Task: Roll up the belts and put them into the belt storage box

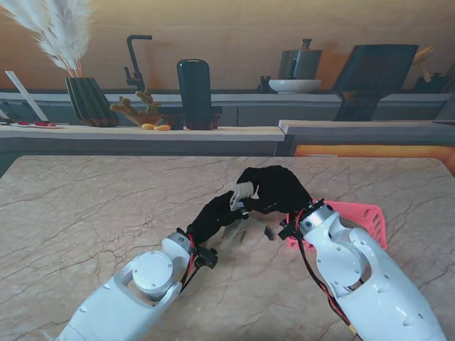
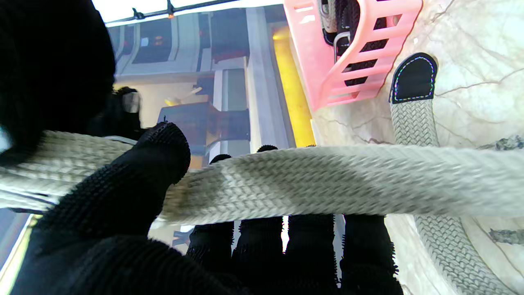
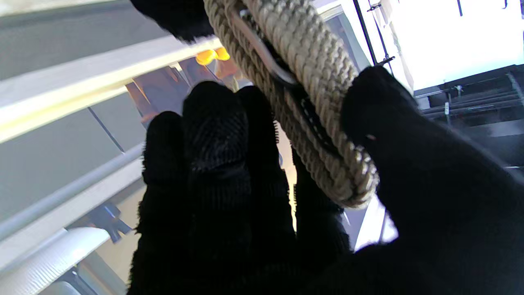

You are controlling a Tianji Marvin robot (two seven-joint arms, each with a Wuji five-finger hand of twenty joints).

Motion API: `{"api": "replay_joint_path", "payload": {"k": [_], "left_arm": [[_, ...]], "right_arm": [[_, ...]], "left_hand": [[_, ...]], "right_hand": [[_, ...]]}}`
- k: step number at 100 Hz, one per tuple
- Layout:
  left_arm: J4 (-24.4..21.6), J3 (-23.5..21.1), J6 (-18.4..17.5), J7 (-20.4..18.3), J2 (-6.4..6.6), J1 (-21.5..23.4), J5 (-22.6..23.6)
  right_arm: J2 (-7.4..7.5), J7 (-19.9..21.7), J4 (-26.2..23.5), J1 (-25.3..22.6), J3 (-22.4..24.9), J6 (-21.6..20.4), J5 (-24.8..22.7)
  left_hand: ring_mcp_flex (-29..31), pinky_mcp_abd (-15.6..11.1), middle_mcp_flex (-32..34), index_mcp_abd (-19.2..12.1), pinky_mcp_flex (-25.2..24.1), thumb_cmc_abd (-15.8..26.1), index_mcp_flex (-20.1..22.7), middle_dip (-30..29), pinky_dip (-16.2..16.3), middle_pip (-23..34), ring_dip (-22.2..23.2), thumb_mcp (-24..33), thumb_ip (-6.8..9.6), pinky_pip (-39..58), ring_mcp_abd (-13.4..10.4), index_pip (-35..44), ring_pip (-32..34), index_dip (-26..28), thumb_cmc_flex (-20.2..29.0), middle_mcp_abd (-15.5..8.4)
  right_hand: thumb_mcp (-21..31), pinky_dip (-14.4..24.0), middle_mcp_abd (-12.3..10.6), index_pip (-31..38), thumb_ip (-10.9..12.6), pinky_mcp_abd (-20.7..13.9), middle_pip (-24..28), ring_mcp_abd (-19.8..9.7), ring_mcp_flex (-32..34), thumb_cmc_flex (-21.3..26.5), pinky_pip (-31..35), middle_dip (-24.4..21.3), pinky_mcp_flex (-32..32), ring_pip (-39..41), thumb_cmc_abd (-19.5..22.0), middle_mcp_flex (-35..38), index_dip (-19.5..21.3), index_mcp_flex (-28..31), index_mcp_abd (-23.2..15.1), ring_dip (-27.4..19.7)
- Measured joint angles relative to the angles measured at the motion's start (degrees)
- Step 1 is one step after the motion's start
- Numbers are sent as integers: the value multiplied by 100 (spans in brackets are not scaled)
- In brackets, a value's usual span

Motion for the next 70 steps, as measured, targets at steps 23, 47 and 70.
{"api": "replay_joint_path", "payload": {"k": [23,47,70], "left_arm": [[-152,-147,166,-135,3,82,-502],[-239,-196,264,-272,15,128,-694],[-356,-224,322,-388,29,191,-954]], "right_arm": [[14,-117,-205,167,152,-336,-689],[29,-306,-252,441,224,-376,-880],[31,-163,-267,580,249,-338,-719]], "left_hand": [[330,7,507,-58,63,167,385,-34,-2,-25,-64,-547,29,-1,0,75,177,87,1060,7],[435,12,752,-127,87,532,470,185,-3,-16,-65,-942,32,-1,0,240,311,76,1566,2],[737,16,1135,-133,174,956,681,599,-5,62,-27,-2017,19,100,0,518,644,14,2409,2]], "right_hand": [[4,-14,-123,6,0,-61,-6,-81,0,-66,0,0,16,-1,0,35,-1,3,-108,0],[5,-24,-239,53,0,-133,-6,-156,0,-130,0,0,33,-53,0,40,-1,3,-171,-1],[5,-67,-291,59,-2,-145,-6,-171,0,-136,0,2,36,-53,0,41,-1,3,-190,-1]]}}
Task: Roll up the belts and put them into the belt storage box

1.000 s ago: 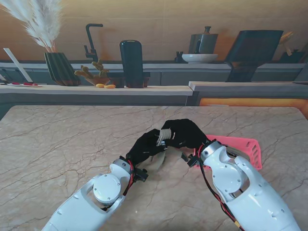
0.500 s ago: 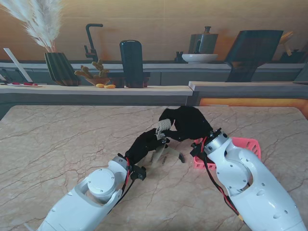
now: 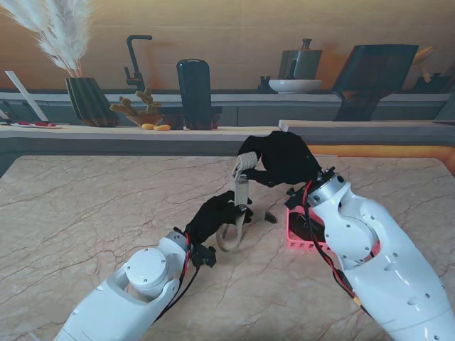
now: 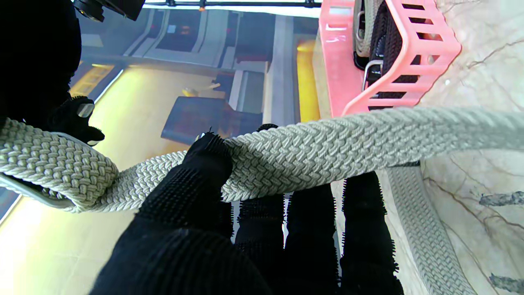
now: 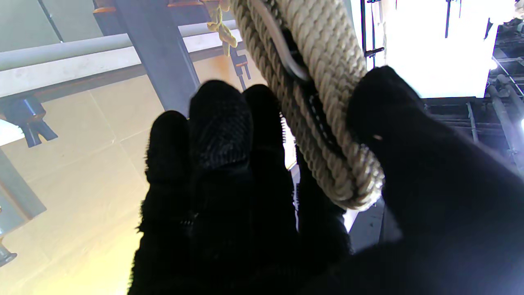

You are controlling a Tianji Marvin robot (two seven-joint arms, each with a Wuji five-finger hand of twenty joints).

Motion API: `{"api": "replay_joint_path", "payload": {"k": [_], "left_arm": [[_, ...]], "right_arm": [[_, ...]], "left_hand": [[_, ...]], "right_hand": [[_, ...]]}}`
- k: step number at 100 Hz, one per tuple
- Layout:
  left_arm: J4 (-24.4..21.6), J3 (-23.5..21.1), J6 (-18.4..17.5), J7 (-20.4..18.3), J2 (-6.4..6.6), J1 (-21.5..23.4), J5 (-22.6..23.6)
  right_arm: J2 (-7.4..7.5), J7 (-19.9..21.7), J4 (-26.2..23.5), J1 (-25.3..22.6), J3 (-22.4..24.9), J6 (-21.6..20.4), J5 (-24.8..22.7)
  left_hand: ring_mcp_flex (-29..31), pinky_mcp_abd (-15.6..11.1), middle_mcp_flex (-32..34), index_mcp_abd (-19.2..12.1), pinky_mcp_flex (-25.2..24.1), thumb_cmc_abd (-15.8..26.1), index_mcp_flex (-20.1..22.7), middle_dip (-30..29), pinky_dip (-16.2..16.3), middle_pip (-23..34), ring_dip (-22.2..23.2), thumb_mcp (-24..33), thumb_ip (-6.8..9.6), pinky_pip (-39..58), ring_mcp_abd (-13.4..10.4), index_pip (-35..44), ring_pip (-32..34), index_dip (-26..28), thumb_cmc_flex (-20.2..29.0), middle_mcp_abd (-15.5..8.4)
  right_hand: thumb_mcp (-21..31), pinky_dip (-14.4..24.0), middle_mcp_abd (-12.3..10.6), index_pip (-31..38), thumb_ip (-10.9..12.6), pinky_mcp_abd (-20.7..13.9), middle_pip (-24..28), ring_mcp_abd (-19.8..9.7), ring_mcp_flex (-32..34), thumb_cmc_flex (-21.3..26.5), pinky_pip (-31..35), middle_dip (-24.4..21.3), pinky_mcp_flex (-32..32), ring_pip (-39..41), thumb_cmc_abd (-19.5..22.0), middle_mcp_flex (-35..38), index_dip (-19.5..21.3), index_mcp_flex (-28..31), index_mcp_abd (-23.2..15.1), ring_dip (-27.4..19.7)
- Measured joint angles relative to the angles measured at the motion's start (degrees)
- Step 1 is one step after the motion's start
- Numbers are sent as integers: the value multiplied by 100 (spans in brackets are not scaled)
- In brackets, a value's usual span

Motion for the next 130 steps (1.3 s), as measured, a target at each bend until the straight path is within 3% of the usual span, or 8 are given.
{"api": "replay_joint_path", "payload": {"k": [11,33,51,76,100,114,124,130], "left_arm": [[-61,2,19,70,-2,43,-8],[-105,1,10,309,-25,111,50],[-181,-55,11,225,-16,175,-24],[-174,-1,19,179,4,181,20],[-182,-5,127,322,-11,202,12],[-184,-35,134,338,-27,246,-149],[-171,-41,79,260,-28,264,-340],[-155,-55,51,189,-29,273,-401]], "right_arm": [[6,-73,124,47,-97,-5,2],[-7,-411,544,95,-282,3,-206],[-7,-850,1030,237,-535,26,-532],[-30,-1299,1389,381,-871,194,-749],[-34,-914,1443,435,-990,208,-542],[-30,-892,1456,384,-1008,206,-566],[-30,-826,1454,317,-998,208,-499],[-27,-660,1437,276,-981,203,-420]], "left_hand": [[205,0,154,52,125,-10,54,258,-1,295,206,37,0,283,82,219,460,-4,14,84],[497,0,371,407,409,-275,54,882,-1,870,584,813,-21,773,255,654,1417,151,-163,290],[570,1,489,561,473,-469,125,545,-1,868,578,1404,-23,851,341,676,1438,34,-453,356],[570,5,489,819,458,-471,183,329,-4,809,484,1556,-23,853,346,676,1347,-222,-514,357],[263,8,298,820,250,-439,183,-144,-10,422,331,1476,-19,853,347,589,938,-434,-523,339],[-112,14,-362,826,88,-360,44,-540,-49,224,301,1355,1,636,347,19,542,-357,-1528,271],[-372,100,-704,1080,-58,-388,-157,-672,-51,3,184,1256,96,362,295,-531,124,-356,-2664,264],[-480,132,-872,1334,-113,-679,-320,-674,-53,-65,163,1219,96,225,249,-666,-51,-357,-3295,264]], "right_hand": [[0,0,-1,2,0,-3,0,-4,0,0,0,0,8,0,0,0,0,0,-28,0],[0,-1,-3,3,0,-5,-1,-9,0,0,0,1,11,-1,0,0,0,-8,-77,0],[0,-1,-6,74,0,-6,-1,-12,0,0,-1,4,-4,-2,2,0,0,-67,-80,0],[-13,-2,-6,132,-3,-7,97,-15,-4,-2,-1,68,-18,-2,4,0,0,-80,-81,0],[-15,-2,16,177,-4,1,147,-17,-5,-55,-2,26,-67,-2,6,-2,0,-102,-82,0],[-15,-4,8,214,-4,4,147,-17,-9,-54,-2,1,-138,-2,9,-41,-3,-220,-198,0],[8,-26,-25,214,1,9,147,-18,-67,-40,-4,-99,-220,-57,250,-113,-27,-479,-243,-2],[8,-61,3,214,4,13,140,-20,-188,-38,-117,-60,-287,-156,250,-326,-27,-635,-260,-123]]}}
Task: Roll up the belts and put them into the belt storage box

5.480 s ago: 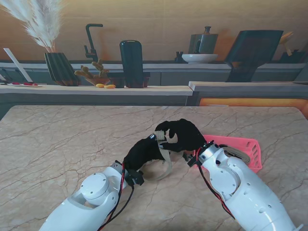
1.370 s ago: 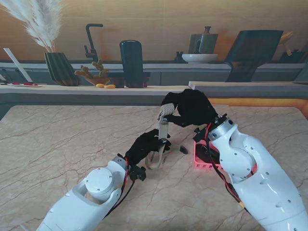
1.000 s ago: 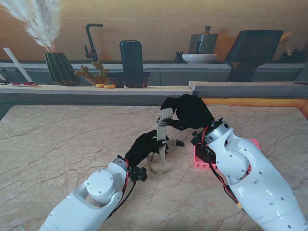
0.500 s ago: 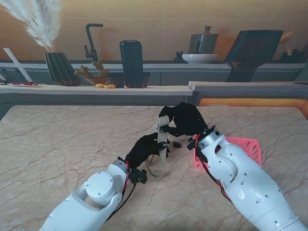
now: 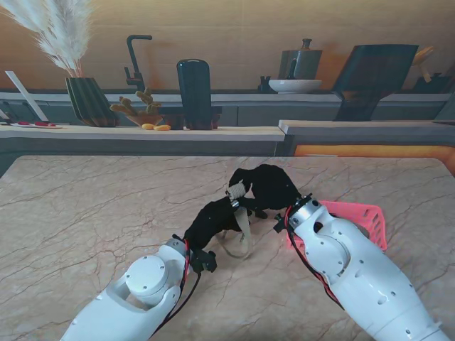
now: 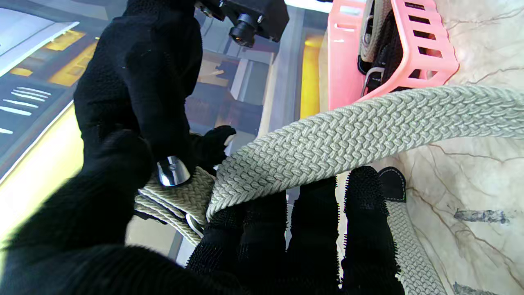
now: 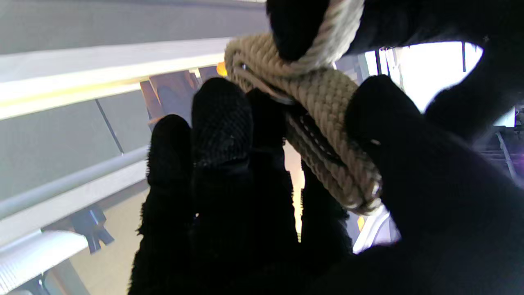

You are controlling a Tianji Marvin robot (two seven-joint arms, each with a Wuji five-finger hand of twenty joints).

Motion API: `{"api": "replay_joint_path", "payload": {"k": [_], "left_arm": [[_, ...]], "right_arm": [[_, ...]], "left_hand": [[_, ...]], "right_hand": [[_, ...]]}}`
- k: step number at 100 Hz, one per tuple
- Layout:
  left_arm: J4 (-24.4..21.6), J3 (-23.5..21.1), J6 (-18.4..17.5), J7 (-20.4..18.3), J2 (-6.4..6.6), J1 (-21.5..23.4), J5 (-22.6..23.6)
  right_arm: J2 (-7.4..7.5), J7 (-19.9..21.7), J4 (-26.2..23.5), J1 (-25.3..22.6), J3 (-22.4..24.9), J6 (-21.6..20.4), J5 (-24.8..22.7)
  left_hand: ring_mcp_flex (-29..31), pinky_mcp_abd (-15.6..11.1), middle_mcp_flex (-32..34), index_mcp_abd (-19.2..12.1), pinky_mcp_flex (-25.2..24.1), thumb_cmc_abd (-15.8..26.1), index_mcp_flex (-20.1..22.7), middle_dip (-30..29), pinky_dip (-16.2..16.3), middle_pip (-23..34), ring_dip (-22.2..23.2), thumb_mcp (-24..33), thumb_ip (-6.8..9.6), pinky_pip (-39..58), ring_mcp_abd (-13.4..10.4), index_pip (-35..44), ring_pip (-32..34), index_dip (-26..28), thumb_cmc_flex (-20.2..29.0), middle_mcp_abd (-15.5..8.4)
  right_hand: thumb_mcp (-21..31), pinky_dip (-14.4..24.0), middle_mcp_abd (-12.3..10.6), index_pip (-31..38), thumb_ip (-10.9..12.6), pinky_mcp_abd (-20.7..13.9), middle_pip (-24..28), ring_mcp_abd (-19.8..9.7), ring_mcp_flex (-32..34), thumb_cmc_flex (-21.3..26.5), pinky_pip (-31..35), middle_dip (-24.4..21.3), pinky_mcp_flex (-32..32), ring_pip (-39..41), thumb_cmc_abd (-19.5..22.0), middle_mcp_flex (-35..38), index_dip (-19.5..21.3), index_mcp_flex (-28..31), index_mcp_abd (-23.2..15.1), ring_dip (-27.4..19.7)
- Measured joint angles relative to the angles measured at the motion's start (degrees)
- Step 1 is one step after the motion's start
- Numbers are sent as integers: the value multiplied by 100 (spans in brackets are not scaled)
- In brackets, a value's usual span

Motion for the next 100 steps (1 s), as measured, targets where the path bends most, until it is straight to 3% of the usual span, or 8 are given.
{"api": "replay_joint_path", "payload": {"k": [13,17,44,59,71,83,84,100], "left_arm": [[75,-21,-44,-89,2,22,-132],[85,-34,-52,-136,4,33,-209],[10,-127,79,89,-22,142,-458],[6,-156,155,79,-25,183,-581],[-5,-183,164,40,-22,203,-580],[-23,-214,167,-55,-1,205,-544],[-25,-217,169,-62,1,204,-542],[-112,-282,369,-111,11,211,-681]], "right_arm": [[42,231,-36,-52,13,-28,9],[57,224,-36,-59,8,-46,-47],[106,195,28,-82,-70,-230,-219],[131,119,89,-39,-165,-260,-365],[132,117,118,-18,-193,-259,-358],[138,151,118,-18,-192,-257,-358],[140,154,118,-19,-191,-258,-362],[169,149,64,-91,-107,-347,-689]], "left_hand": [[-77,33,-153,233,-82,-365,-200,0,-3,-7,-89,330,1,-280,-77,-67,-302,50,-698,80],[-82,37,-210,292,-95,-422,-306,0,-5,-8,-89,523,-118,-347,-114,-69,-370,71,-813,85],[-150,22,-279,472,-113,-486,-438,21,-8,-9,-90,758,-180,-397,-175,-72,-427,222,-981,203],[-80,-27,-272,519,-18,-482,-502,95,14,30,-90,773,-180,-390,-182,-73,-284,349,-932,217],[104,-122,-196,620,96,-478,-648,154,50,113,-82,749,-188,-291,-218,-57,-114,423,-256,227],[238,-209,-109,929,223,-529,-895,215,51,205,-81,815,-207,-181,-300,-55,-1,489,346,232],[240,-211,-97,952,234,-539,-901,244,51,206,-81,817,-208,-176,-303,-55,3,489,404,232],[510,-283,313,1447,375,-718,-977,1124,54,-106,12,1088,-288,-33,-320,-55,123,501,1508,203]], "right_hand": [[0,-4,63,-5,2,7,-157,-32,-221,2,-43,-56,-91,-294,0,-351,32,-299,-12,-80],[0,-4,57,-70,2,7,-235,-56,-233,2,-76,-61,-123,-306,0,-442,32,-363,-31,-80],[63,-4,50,-832,17,13,-535,-140,-551,-287,-231,-90,-199,-625,1,-1088,350,-587,-41,-204],[110,-4,54,-913,17,13,-537,-163,-607,-304,-274,-93,-204,-758,-3,-1153,467,-589,-41,-212],[125,-4,43,-1049,30,13,-538,-164,-607,-427,-294,-93,-210,-760,-3,-1215,633,-589,-41,-237],[190,-5,43,-1353,404,15,-613,-165,-670,-493,-344,-96,-274,-794,-29,-1339,1039,-596,-41,-267],[189,-5,43,-1366,512,15,-616,-165,-674,-493,-345,-97,-278,-794,-77,-1347,1095,-620,-41,-267],[188,-5,39,-1481,518,82,-695,-166,-884,-613,-417,-101,-412,-850,-192,-1551,1300,-818,-42,-274]]}}
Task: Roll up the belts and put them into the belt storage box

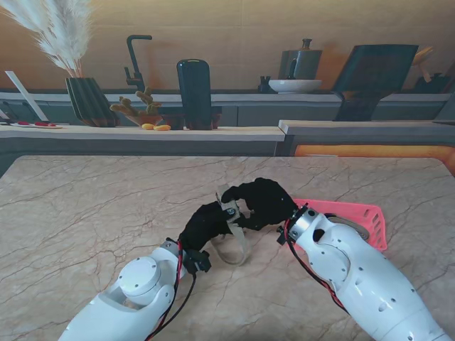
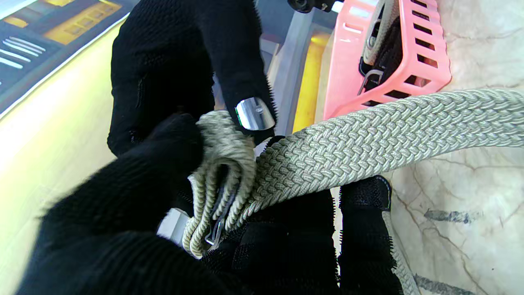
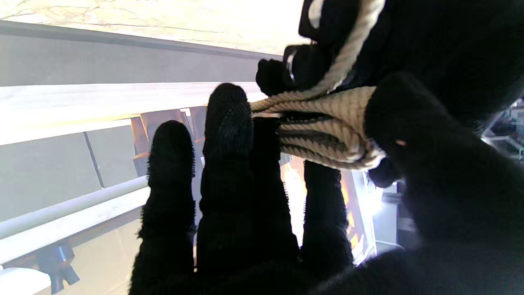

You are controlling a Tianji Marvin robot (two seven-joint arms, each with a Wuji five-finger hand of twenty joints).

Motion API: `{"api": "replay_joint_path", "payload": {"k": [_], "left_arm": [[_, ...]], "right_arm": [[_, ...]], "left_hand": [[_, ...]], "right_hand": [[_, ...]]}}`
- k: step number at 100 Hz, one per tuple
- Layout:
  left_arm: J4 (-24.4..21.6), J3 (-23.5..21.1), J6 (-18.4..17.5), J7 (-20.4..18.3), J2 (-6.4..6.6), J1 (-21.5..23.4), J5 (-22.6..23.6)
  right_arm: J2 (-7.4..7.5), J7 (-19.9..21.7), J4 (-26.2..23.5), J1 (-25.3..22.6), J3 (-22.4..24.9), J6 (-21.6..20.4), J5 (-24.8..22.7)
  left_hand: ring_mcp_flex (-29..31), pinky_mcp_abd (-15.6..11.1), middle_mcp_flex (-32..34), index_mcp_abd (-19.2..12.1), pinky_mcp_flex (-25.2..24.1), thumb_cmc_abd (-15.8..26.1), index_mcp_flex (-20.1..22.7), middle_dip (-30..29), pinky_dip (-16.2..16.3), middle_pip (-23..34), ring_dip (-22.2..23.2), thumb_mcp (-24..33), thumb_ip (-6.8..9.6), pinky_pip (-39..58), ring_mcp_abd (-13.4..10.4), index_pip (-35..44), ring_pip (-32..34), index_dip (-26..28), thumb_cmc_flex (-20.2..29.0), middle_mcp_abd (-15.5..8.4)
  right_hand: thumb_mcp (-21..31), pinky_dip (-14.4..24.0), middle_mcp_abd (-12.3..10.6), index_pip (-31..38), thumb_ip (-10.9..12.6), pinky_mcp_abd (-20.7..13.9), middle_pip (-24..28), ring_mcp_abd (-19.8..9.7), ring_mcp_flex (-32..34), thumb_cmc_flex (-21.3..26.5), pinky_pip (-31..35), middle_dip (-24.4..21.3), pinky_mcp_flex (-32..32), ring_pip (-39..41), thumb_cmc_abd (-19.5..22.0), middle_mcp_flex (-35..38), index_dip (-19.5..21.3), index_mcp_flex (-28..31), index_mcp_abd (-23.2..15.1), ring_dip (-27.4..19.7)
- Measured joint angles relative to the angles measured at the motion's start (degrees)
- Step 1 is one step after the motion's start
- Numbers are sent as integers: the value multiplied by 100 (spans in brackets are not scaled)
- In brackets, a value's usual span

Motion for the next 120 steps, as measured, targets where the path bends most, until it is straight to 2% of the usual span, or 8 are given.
{"api": "replay_joint_path", "payload": {"k": [31,35,46,53,70,82,99,120], "left_arm": [[-102,3,118,193,-33,56,-90],[-116,4,125,207,-36,54,-35],[-133,81,53,313,-39,-19,557],[-114,172,-72,422,-40,-108,960],[91,349,-316,516,-50,-333,1538],[246,443,-456,505,-43,-434,1787],[347,533,-622,478,-20,-499,2048],[437,610,-790,441,16,-562,2275]], "right_arm": [[105,-13,-224,-171,138,-173,-391],[105,-20,-272,-223,194,-181,-443],[93,-288,-477,-474,447,-188,-663],[73,-359,-653,-657,656,-165,-630],[34,-80,-1091,-888,954,304,-216],[27,502,-1248,-909,1123,543,-68],[66,1761,-1288,-850,1119,973,1297],[92,1840,-952,-498,757,1468,1963]], "left_hand": [[239,-18,47,-14,141,-59,0,257,75,-32,876,123,-46,311,71,165,242,0,910,184],[239,-18,30,-905,141,-47,10,307,75,-18,966,175,-20,375,72,480,341,105,1050,35],[235,-18,-33,-1561,141,-3,16,512,70,48,1223,177,-19,521,68,758,500,239,1074,-158],[233,-16,-42,-1676,134,-3,23,645,70,91,1310,172,-17,583,67,844,620,297,1074,-178],[233,0,-42,-1830,87,13,86,799,69,100,1391,110,-16,591,67,852,723,355,1074,-218],[233,10,-42,-1860,76,14,87,880,69,100,1411,106,-16,591,78,853,741,415,1074,-222],[233,16,-42,-1910,74,14,143,934,69,101,1462,103,-16,592,123,853,792,419,1077,-223],[233,27,-42,-1924,73,14,151,938,68,101,1463,103,-15,592,152,853,795,421,1081,-224]], "right_hand": [[0,-1,44,-59,0,65,-69,0,-54,-184,-88,-1,-174,-2,92,-35,162,7,-1,-7],[-3,-1,-24,-111,0,68,188,0,-55,-186,-108,80,-201,-2,97,207,173,-3,-317,-7],[-56,21,-55,61,40,69,255,0,-55,-250,-110,106,-207,-1,285,213,435,227,-425,-7],[-154,107,-55,232,40,69,271,0,-61,-250,-110,162,-208,1,358,199,552,250,-340,-7],[-1067,122,86,-328,119,69,351,21,-728,-330,-296,169,-296,-80,760,-1229,544,-1454,535,-99],[-1904,122,287,-661,311,222,236,369,-1254,-666,-482,141,-514,-813,1044,-2146,555,-2082,656,-549],[-1952,123,545,-807,270,377,-39,638,-1503,-891,-621,37,-669,-1370,1042,-2399,651,-1990,668,-777],[-1924,208,678,-1000,319,351,-3,467,-1403,-581,-622,41,-564,-1072,1040,-2075,781,-1250,997,-609]]}}
